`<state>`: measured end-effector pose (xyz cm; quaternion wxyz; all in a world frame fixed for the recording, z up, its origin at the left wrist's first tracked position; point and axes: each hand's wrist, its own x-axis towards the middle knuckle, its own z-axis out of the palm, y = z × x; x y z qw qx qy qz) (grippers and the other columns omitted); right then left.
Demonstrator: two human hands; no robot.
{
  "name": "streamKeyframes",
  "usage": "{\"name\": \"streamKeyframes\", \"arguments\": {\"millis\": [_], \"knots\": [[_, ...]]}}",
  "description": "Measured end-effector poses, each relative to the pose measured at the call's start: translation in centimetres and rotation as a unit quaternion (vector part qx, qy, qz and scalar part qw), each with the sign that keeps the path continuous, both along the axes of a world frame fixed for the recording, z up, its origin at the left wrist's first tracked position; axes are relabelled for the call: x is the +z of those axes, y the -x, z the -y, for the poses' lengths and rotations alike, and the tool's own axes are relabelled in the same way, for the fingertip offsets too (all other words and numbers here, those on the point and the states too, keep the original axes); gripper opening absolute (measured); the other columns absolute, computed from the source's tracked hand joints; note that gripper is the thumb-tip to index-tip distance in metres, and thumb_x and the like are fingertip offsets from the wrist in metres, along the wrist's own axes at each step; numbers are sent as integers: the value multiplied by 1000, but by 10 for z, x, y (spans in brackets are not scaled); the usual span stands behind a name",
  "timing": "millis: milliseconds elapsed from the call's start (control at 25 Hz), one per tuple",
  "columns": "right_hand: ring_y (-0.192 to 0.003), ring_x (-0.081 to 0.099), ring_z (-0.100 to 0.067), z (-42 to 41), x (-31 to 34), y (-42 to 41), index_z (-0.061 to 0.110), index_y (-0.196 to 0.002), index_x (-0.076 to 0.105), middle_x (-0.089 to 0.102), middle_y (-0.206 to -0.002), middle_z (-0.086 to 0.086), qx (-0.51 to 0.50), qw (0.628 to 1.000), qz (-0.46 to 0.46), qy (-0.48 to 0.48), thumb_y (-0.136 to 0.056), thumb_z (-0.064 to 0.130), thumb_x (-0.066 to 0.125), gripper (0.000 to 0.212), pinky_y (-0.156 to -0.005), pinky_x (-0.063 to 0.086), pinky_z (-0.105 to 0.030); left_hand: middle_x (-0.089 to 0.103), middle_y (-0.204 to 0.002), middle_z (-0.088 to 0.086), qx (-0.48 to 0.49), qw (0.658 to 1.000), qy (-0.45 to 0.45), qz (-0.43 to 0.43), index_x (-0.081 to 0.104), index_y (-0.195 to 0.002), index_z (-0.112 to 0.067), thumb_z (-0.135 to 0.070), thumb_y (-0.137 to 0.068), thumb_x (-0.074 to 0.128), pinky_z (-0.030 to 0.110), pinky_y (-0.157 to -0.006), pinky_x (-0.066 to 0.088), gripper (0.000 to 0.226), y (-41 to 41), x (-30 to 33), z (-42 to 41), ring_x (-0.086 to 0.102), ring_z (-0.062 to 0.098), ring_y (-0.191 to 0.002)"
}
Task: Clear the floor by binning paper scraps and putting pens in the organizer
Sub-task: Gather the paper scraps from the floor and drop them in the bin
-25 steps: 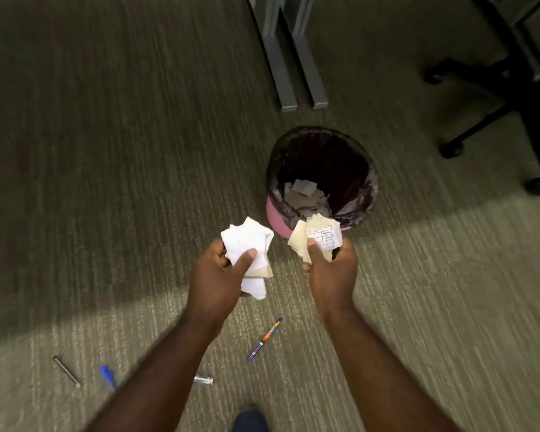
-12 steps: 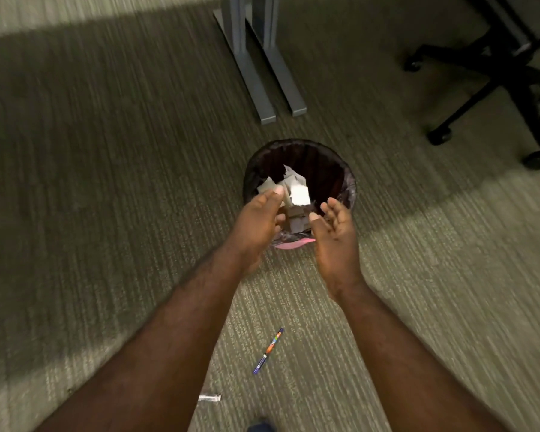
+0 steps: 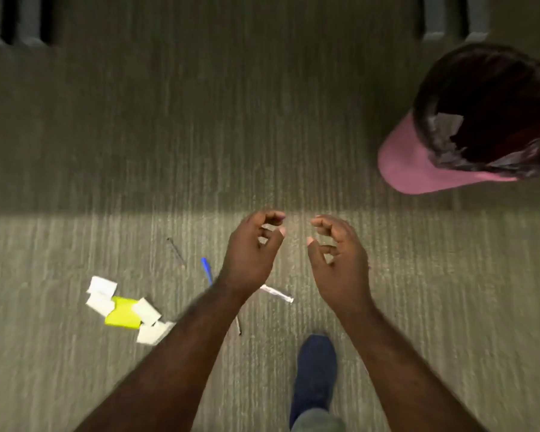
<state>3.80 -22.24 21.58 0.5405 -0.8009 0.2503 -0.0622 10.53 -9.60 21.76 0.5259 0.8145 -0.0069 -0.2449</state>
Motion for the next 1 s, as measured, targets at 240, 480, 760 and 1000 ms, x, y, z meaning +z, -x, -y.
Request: {"name": "streamKeyframes", "arguments": {"millis": [240,480,760,1000], "knots": [[-105,56,-9,-153,-66,23,18,-107,60,58,-114,4,195,980,-22,21,-83,4,60,27,-83,53,-35,57,-101,-12,119,988,-65,78,57,-101,-30,-8,-83,60,14,-60,43,29,48,-66,-176,58,7,-79],[-102,56,-15,-268,-161,55,15,-107,60,60,-111,-1,332,939,-56,64,-82,9,60,26,-87,50,-36,61,-100,6,276,951,-131,37,62,-104,-12,-15,-79,56,22,-73,47,26,125,-164,-329,58,11,-77],[-102,55,-29,-343,-263,90,8,-112,56,58,-111,-13,347,914,-175,117,-79,18,68,36,-88,41,-33,60,-104,12,237,954,-182,-1,63,-109,-8,1,-79,61,-1,-73,36,31,180,-246,-404,57,17,-82],[-105,53,-32,-381,-288,102,6,-114,44,47,-120,-15,183,938,-261,137,-64,25,84,67,-92,46,-39,59,-108,13,188,952,-235,-56,58,-111,-7,-16,-77,70,32,-91,38,37,176,-291,-398,53,26,-102]]}}
